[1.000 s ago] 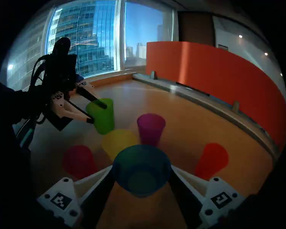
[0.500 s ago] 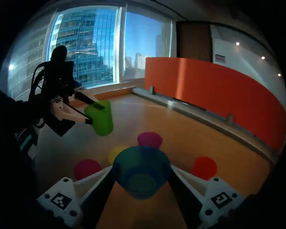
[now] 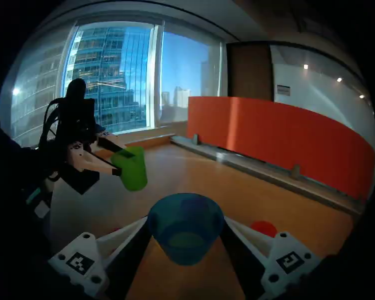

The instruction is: Pour water

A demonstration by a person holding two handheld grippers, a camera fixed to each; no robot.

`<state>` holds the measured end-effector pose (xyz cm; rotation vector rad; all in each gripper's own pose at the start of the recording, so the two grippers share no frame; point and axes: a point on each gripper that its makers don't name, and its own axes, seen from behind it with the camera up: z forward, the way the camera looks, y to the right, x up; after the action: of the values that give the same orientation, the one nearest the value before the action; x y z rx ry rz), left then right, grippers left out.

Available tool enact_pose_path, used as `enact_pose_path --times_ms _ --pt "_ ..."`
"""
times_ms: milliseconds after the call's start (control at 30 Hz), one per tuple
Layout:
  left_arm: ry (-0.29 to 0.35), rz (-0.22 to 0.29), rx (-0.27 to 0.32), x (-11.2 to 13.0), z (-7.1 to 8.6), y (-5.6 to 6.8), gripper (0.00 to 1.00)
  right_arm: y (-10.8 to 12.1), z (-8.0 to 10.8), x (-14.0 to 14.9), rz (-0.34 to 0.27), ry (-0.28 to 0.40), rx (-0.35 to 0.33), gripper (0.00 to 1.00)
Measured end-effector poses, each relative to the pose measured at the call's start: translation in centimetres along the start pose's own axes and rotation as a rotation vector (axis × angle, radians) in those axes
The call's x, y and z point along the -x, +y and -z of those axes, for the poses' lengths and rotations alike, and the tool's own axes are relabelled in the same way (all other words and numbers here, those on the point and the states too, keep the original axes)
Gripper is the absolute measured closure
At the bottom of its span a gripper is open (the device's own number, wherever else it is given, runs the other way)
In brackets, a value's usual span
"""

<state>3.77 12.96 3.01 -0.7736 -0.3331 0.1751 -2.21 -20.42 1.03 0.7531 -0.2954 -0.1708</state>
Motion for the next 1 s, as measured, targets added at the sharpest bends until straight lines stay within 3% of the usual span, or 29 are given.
enact_pose_path --times_ms 367,1000 --pt "0.048 0.008 -0.004 -1.5 0.6 0.1 0.16 0.0 0.8 -2.3 -0.005 0.09 0.006 0.09" --pt "0.102 0.012 -0.011 -3.1 1.2 0.0 0.15 0.0 0.9 -3.5 0.004 0.118 0.013 0.09"
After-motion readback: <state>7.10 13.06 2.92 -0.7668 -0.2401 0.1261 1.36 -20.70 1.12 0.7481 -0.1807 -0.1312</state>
